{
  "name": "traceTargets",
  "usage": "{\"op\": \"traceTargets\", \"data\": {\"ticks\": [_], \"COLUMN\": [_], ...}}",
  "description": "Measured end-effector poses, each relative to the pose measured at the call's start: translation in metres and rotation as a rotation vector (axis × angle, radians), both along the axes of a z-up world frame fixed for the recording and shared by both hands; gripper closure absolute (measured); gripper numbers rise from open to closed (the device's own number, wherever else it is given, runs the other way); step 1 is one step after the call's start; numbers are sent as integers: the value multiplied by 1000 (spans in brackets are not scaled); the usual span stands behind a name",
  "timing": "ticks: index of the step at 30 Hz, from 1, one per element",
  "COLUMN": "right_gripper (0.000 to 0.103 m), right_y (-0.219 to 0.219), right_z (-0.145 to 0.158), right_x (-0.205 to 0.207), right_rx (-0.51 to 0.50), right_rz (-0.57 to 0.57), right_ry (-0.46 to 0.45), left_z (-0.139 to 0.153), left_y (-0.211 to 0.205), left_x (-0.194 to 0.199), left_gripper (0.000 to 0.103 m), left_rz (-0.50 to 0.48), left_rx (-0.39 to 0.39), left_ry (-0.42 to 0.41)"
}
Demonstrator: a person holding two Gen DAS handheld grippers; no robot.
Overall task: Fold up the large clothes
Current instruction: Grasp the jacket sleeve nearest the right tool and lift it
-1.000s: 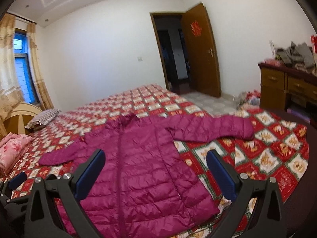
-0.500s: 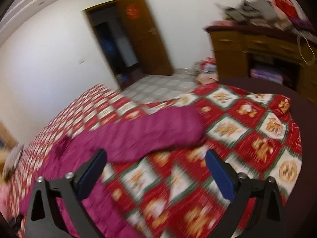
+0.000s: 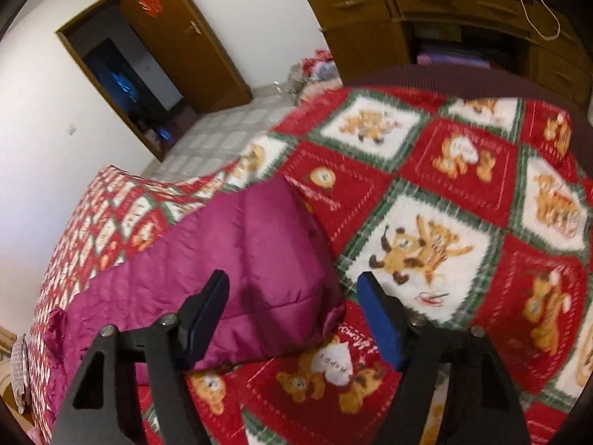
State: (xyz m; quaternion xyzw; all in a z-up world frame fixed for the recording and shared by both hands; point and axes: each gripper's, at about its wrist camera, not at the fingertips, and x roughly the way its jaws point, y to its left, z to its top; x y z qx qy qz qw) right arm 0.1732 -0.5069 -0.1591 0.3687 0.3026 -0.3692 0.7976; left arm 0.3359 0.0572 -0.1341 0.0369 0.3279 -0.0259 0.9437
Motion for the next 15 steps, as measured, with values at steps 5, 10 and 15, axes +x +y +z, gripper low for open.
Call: {"op": "traceTargets", "data": {"ticks": [5, 10, 15], "right_gripper": [55, 75, 88], "right_y": [7, 7, 14], "right_z": [-5, -8, -4], "right_x": [16, 20, 29], "right_rx": [-64, -89, -161], "right_rz": [29, 38, 90], "right_ry": [60, 94, 159], "left_z": [-30, -49, -65], "left_y": [12, 23, 21], "left_x": [20, 24, 30], "left_gripper": [1, 1, 1], "left_rz": [20, 47, 60], "left_rx": [1, -26, -23], "left_ry": [52, 66, 120]}}
